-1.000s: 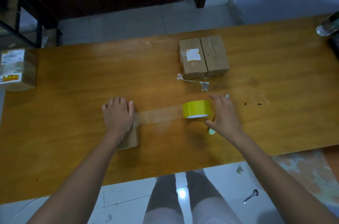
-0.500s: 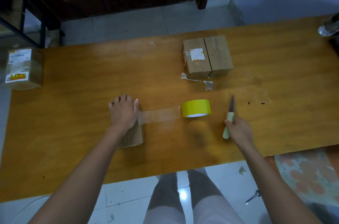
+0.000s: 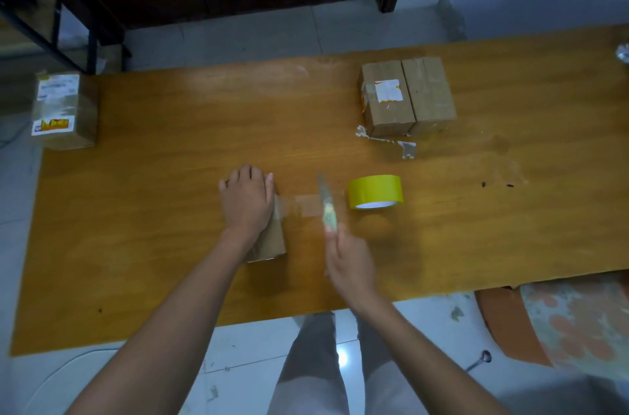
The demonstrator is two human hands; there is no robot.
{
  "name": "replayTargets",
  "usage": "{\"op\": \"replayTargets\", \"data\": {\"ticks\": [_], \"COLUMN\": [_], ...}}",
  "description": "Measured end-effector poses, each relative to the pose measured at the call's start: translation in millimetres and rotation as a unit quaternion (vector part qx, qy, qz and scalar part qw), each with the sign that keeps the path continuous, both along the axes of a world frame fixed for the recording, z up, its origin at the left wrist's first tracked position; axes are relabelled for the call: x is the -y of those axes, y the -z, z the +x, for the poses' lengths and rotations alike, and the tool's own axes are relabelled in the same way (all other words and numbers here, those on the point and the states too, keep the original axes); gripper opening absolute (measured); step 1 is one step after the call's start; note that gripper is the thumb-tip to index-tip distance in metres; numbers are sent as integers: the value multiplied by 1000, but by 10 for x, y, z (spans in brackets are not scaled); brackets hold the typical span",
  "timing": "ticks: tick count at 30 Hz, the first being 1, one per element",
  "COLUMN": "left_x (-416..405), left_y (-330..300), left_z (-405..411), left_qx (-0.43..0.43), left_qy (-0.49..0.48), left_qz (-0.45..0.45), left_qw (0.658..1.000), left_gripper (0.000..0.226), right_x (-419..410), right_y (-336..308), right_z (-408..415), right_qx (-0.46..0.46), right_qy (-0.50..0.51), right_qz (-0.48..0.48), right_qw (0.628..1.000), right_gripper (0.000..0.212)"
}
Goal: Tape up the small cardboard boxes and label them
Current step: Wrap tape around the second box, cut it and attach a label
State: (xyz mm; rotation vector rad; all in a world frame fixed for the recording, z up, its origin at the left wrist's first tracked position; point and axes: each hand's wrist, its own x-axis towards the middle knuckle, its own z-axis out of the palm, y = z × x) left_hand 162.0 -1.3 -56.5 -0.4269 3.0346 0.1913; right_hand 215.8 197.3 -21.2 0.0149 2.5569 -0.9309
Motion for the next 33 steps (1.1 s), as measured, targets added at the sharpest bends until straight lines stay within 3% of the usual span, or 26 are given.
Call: {"op": "replayTargets", "data": {"ticks": [10, 19, 33], "left_x": [125, 113, 203], "left_y": [14, 32, 46], "left_z": [115, 124, 140], "left_qx": [1, -19, -19], "left_qy": [-18, -34, 13], "left_qz": [-6, 7, -8], "left_qw": [1000, 999, 1000], "left_gripper": [45, 50, 47], "right_x": [496, 661, 687], "right_y": [279, 354, 398], "right_z": [205, 268, 277], "right_qx": [-32, -2, 5], "right_qy": [-60, -113, -116], "right_qz": [41, 111, 56], "right_qw": [997, 987, 992], "right_gripper": [38, 32, 30]}}
